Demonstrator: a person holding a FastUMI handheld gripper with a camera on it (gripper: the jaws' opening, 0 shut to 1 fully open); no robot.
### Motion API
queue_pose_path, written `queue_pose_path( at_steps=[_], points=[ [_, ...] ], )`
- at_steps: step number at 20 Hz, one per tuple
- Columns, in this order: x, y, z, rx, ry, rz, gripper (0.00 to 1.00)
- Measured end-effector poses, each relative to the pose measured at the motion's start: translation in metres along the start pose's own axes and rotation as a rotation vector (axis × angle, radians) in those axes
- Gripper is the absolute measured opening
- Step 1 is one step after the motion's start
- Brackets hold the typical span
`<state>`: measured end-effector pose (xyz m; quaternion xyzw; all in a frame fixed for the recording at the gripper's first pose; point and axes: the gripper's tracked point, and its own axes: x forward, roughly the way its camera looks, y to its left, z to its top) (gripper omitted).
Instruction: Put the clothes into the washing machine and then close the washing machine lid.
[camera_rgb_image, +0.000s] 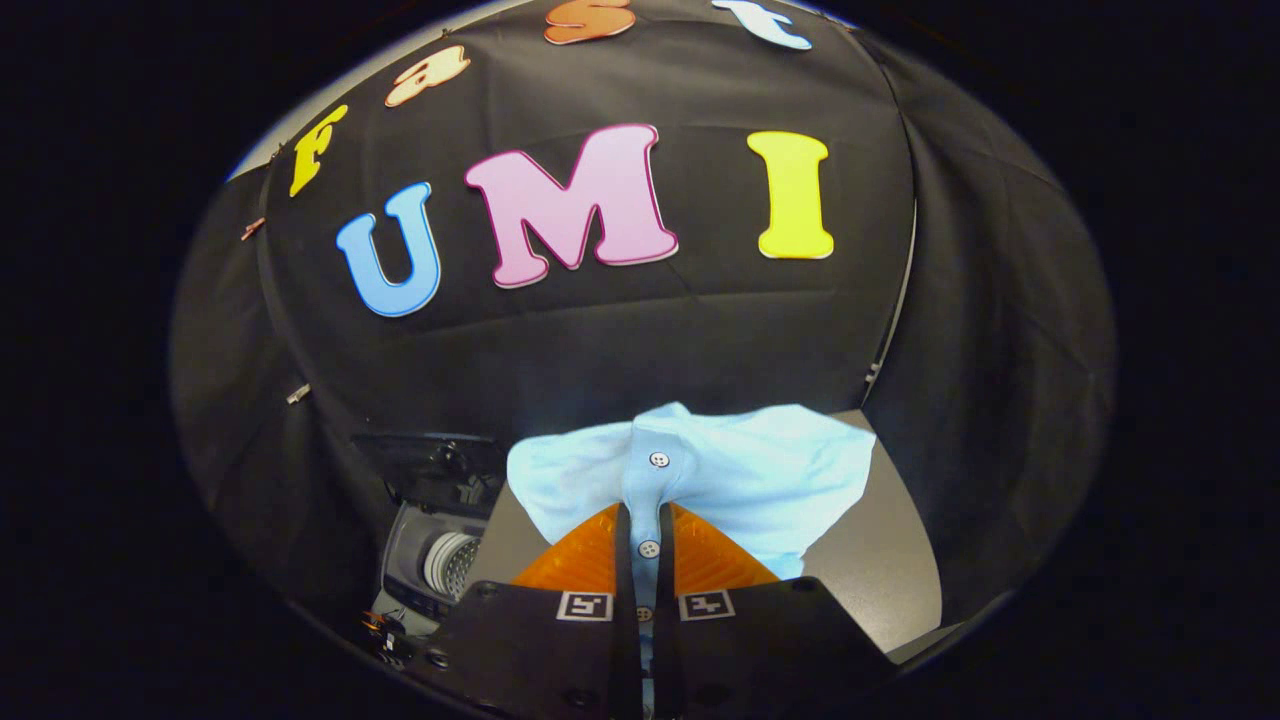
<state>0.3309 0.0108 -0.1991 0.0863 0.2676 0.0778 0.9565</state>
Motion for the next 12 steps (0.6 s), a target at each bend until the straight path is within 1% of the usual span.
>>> queue_pose_path(
  at_steps=[3, 6, 12],
  points=[
    [-0.021, 0.022, 0.039, -0.018, -0.080, 0.025, 0.09],
    [-0.041, 0.048, 0.069, -0.043, -0.137, 0.056, 0.09],
    [-0.071, 0.110, 0.093, -0.063, -0.185, 0.145, 0.09]
  ],
)
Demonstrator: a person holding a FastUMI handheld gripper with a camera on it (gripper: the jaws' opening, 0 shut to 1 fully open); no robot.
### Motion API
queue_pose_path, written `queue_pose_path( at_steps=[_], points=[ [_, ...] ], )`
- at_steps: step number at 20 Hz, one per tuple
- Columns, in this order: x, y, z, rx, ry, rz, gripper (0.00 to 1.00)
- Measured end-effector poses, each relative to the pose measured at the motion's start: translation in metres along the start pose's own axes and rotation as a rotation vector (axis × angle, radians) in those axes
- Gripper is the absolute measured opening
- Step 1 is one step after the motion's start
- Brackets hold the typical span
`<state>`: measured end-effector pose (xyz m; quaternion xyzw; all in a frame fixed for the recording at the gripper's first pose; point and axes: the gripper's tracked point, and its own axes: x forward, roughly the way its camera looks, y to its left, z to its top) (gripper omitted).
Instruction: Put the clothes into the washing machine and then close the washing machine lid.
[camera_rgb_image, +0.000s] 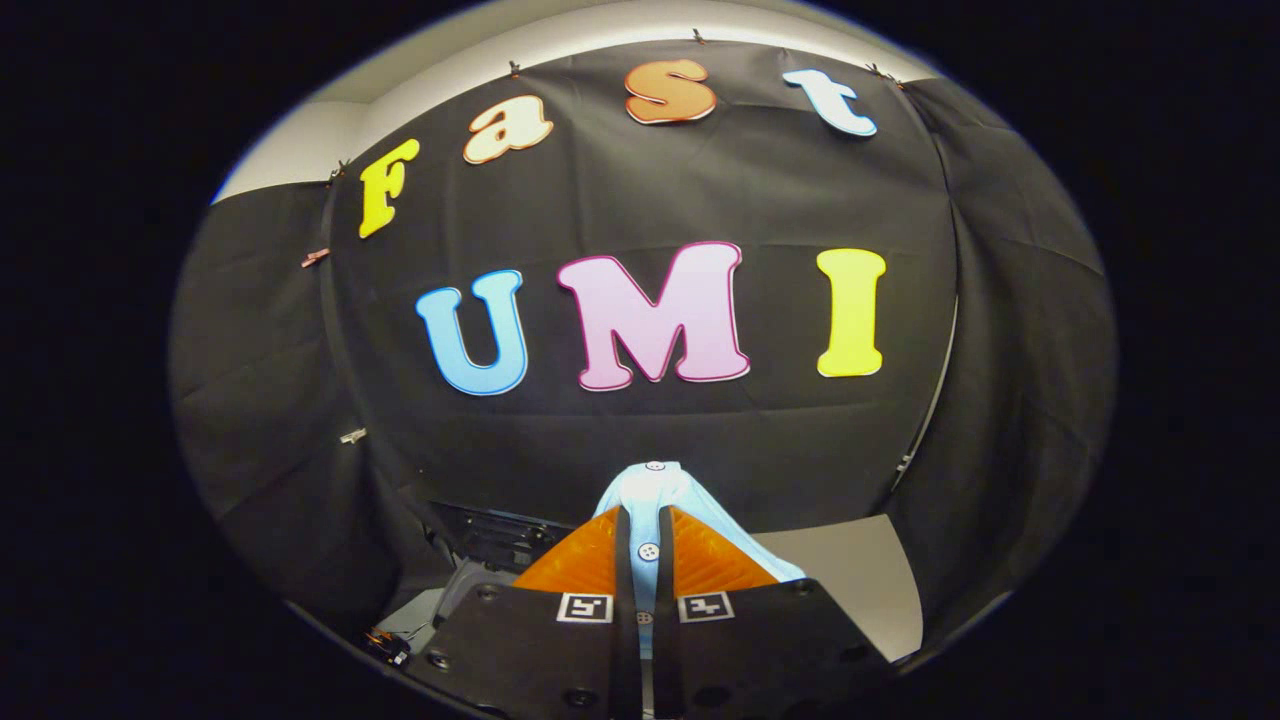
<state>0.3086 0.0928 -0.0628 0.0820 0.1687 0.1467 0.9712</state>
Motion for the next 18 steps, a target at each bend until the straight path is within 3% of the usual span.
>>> queue_pose_path(
  at_steps=[10, 18],
  points=[
    [-0.008, 0.134, 0.007, 0.034, -0.016, 0.135, 0.09],
    [0.025, 0.211, -0.058, 0.063, 0.092, 0.164, 0.09]
  ],
)
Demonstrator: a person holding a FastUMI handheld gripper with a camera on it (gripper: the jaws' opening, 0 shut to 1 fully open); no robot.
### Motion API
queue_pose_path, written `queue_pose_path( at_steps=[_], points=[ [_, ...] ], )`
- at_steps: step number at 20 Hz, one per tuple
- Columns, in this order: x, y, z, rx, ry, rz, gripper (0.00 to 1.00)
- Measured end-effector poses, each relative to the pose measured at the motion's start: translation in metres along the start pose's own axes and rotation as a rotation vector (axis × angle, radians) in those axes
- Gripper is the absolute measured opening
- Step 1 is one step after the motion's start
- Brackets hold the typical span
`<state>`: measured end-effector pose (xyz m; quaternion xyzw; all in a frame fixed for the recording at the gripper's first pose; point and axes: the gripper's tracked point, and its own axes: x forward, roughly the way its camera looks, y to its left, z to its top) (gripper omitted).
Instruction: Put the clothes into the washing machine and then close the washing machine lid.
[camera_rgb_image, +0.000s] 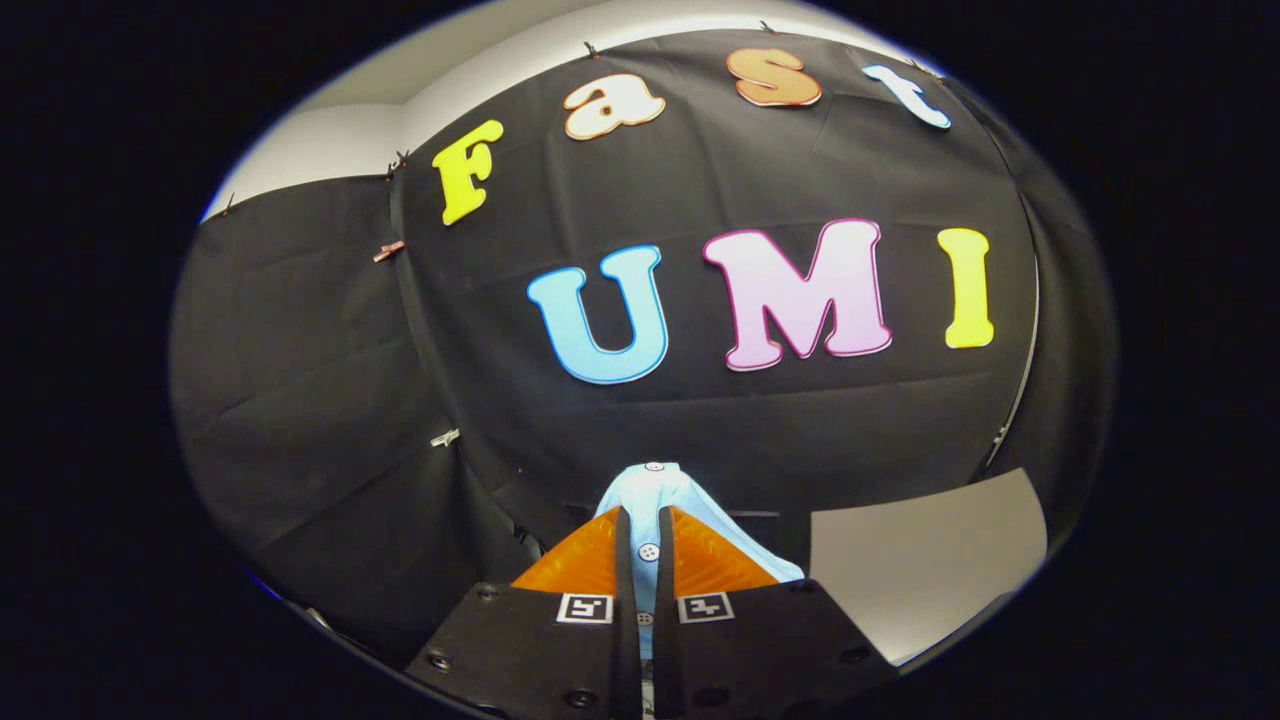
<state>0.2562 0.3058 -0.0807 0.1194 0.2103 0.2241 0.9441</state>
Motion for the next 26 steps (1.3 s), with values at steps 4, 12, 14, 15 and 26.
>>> queue_pose_path(
  at_steps=[4, 12, 14, 15, 26],
  points=[
    [0.032, 0.010, -0.043, -0.005, 0.071, -0.017, 0.09],
    [0.104, 0.015, -0.118, -0.056, 0.209, -0.064, 0.09],
    [0.122, 0.011, -0.138, -0.059, 0.239, -0.091, 0.09],
    [0.131, 0.007, -0.148, -0.057, 0.255, -0.104, 0.09],
    [0.183, -0.038, -0.248, -0.013, 0.429, -0.273, 0.09]
  ],
)
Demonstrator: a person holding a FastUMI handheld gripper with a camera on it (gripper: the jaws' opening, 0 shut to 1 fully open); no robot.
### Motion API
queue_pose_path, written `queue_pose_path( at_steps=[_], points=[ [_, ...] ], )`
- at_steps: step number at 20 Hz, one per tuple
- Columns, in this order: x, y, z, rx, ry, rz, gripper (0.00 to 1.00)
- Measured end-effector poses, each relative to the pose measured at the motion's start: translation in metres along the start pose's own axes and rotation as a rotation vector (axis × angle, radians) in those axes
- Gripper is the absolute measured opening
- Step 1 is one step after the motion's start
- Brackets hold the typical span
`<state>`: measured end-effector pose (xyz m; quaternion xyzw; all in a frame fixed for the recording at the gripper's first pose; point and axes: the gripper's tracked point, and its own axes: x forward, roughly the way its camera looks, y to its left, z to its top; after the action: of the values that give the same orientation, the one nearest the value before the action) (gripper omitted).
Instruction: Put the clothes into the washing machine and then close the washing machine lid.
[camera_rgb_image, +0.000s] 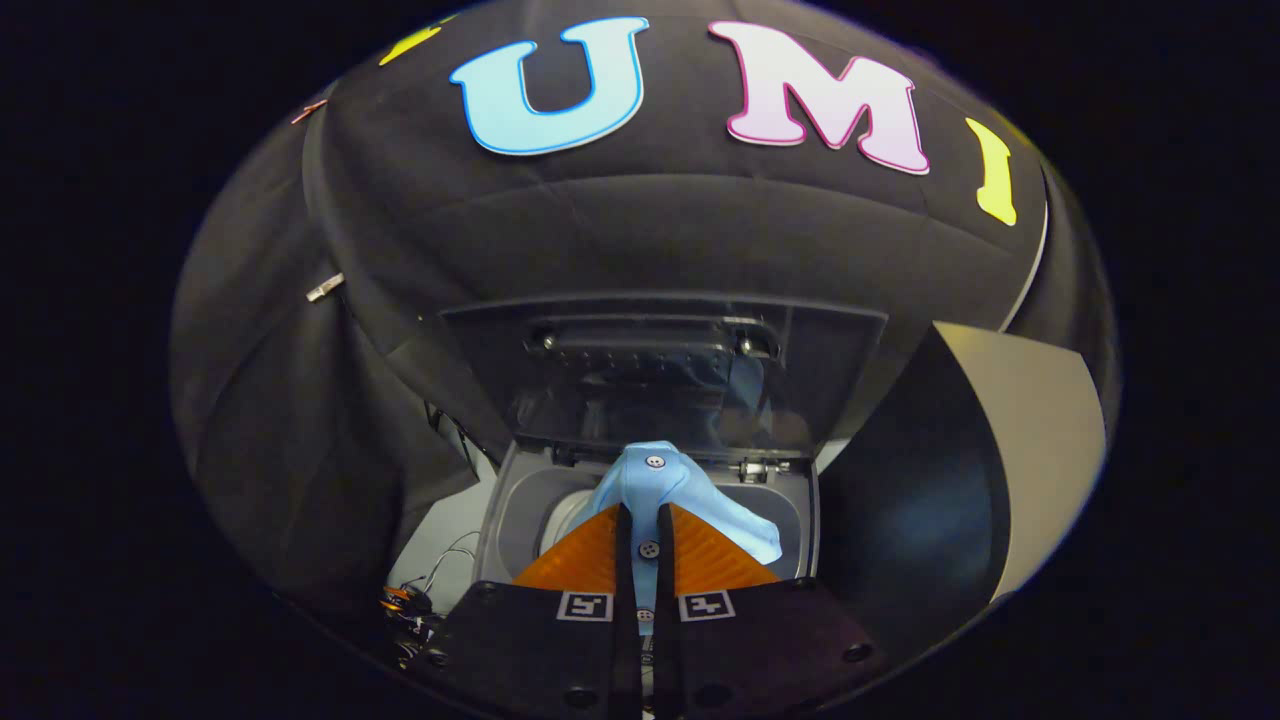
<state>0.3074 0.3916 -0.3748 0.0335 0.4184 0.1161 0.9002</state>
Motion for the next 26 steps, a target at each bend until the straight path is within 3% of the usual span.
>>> queue_pose_path(
  at_steps=[3, 8, 18, 26],
  points=[
    [0.012, -0.009, -0.018, 0.040, 0.034, -0.010, 0.15],
    [0.013, -0.035, -0.021, 0.031, 0.014, -0.111, 1.00],
    [-0.006, -0.030, -0.016, 0.015, -0.016, -0.089, 0.99],
    [-0.060, -0.024, 0.038, 0.018, -0.197, -0.023, 0.99]
  ],
)
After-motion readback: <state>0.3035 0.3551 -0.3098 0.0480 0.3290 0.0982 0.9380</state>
